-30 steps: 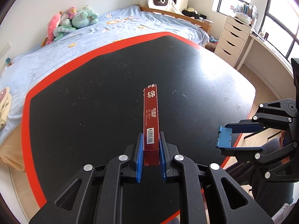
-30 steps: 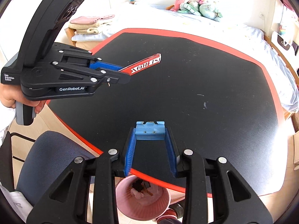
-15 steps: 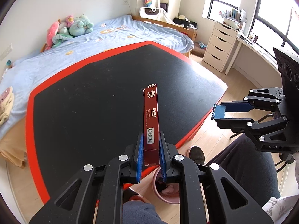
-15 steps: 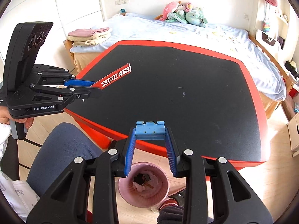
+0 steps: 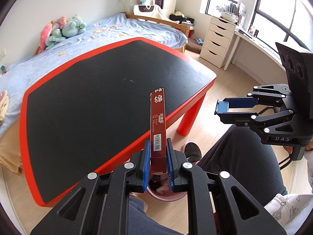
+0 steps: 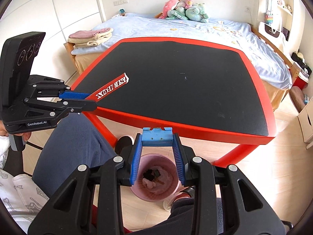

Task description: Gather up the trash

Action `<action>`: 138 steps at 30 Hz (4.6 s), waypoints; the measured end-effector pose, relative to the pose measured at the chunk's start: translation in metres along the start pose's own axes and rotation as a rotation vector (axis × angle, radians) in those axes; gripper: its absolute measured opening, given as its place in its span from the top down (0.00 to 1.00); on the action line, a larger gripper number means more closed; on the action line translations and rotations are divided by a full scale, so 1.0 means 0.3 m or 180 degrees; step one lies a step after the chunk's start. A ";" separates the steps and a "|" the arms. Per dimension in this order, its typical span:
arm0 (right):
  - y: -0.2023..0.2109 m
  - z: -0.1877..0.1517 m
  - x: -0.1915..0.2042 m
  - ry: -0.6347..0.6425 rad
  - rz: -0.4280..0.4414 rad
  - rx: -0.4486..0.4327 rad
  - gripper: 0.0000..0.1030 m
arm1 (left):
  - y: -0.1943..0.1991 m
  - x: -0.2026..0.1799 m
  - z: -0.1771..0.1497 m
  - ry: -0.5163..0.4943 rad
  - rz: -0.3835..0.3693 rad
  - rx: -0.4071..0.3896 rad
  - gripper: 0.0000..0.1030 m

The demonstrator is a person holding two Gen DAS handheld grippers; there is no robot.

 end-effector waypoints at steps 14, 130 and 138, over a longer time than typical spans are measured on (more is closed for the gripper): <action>0.001 -0.084 0.016 -0.0069 0.0063 0.0066 0.70 | -0.034 -0.096 -0.098 -0.0076 -0.0148 0.0190 0.85; -0.159 0.460 -0.098 -0.0042 -0.0180 -0.0290 0.03 | 0.049 0.349 0.183 0.0887 0.0633 -0.0446 0.06; -0.159 0.458 -0.097 -0.0036 -0.0183 -0.0289 0.03 | 0.048 0.349 0.183 0.0883 0.0639 -0.0440 0.06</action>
Point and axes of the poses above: each gripper's, at about its wrist camera, not at the fingertips, and y roughly against the way its jaws point, x to its left, z to its top, the point moved 6 cm from there along -y, roughly the way its jaws point, and after that the axes turned 2 degrees about x, right-handed, at the moved point
